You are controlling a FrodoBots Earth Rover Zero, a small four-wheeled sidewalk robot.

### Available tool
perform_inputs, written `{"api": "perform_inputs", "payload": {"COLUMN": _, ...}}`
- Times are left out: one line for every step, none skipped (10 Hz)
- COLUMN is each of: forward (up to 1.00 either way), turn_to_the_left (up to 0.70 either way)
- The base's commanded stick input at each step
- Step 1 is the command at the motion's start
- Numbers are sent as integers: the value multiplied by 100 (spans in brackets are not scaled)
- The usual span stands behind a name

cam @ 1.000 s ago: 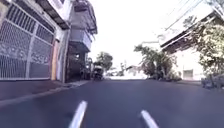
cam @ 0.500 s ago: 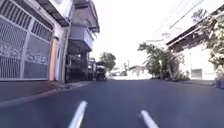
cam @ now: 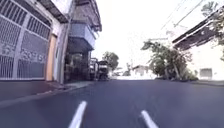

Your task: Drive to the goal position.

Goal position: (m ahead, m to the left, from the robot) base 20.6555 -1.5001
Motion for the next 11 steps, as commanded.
{"api": "perform_inputs", "payload": {"forward": 100, "turn_to_the_left": -7}}
{"api": "perform_inputs", "payload": {"forward": 100, "turn_to_the_left": -30}}
{"api": "perform_inputs", "payload": {"forward": 100, "turn_to_the_left": -39}}
{"api": "perform_inputs", "payload": {"forward": 100, "turn_to_the_left": -40}}
{"api": "perform_inputs", "payload": {"forward": 100, "turn_to_the_left": -40}}
{"api": "perform_inputs", "payload": {"forward": 100, "turn_to_the_left": -40}}
{"api": "perform_inputs", "payload": {"forward": 100, "turn_to_the_left": -40}}
{"api": "perform_inputs", "payload": {"forward": 100, "turn_to_the_left": -40}}
{"api": "perform_inputs", "payload": {"forward": 100, "turn_to_the_left": -27}}
{"api": "perform_inputs", "payload": {"forward": 100, "turn_to_the_left": -7}}
{"api": "perform_inputs", "payload": {"forward": 100, "turn_to_the_left": 0}}
